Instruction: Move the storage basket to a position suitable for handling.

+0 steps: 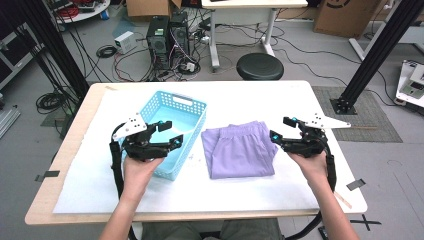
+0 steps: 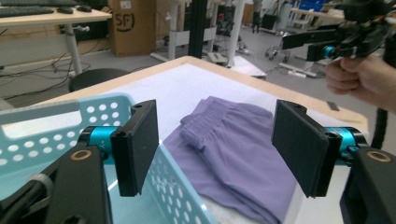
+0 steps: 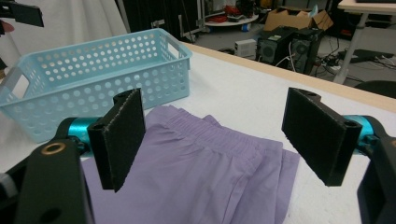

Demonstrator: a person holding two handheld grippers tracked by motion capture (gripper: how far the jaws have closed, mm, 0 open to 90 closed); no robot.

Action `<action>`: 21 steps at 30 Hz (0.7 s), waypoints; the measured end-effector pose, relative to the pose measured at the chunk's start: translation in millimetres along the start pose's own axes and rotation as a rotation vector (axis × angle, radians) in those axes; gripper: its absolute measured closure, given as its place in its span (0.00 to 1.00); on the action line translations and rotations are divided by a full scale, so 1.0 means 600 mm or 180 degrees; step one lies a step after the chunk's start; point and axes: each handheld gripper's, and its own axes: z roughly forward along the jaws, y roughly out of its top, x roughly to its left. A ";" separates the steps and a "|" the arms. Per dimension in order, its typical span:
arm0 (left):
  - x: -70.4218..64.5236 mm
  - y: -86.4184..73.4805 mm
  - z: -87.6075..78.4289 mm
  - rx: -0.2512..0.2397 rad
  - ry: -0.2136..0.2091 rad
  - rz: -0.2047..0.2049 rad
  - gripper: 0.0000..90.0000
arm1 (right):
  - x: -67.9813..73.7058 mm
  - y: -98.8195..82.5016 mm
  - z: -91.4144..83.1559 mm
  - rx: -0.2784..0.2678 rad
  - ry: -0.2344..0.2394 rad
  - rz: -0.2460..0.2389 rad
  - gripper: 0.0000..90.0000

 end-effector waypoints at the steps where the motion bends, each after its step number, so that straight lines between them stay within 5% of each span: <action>1: -0.001 0.000 0.000 0.0011 0.0013 0.0020 0.35 | 0.000 0.000 0.000 0.0007 -0.0010 -0.0003 0.24; 7: -0.004 0.002 -0.001 0.0032 0.0099 0.0089 0.32 | -0.005 -0.003 0.001 0.0036 -0.0072 -0.0013 0.24; 13: -0.016 0.000 -0.024 0.0030 0.0340 0.0240 0.32 | -0.010 -0.004 0.004 0.0052 -0.0110 -0.0016 0.24; 21: -0.023 -0.016 -0.070 0.0059 0.0483 0.0130 0.32 | -0.010 -0.003 0.007 0.0055 -0.0123 -0.0016 0.24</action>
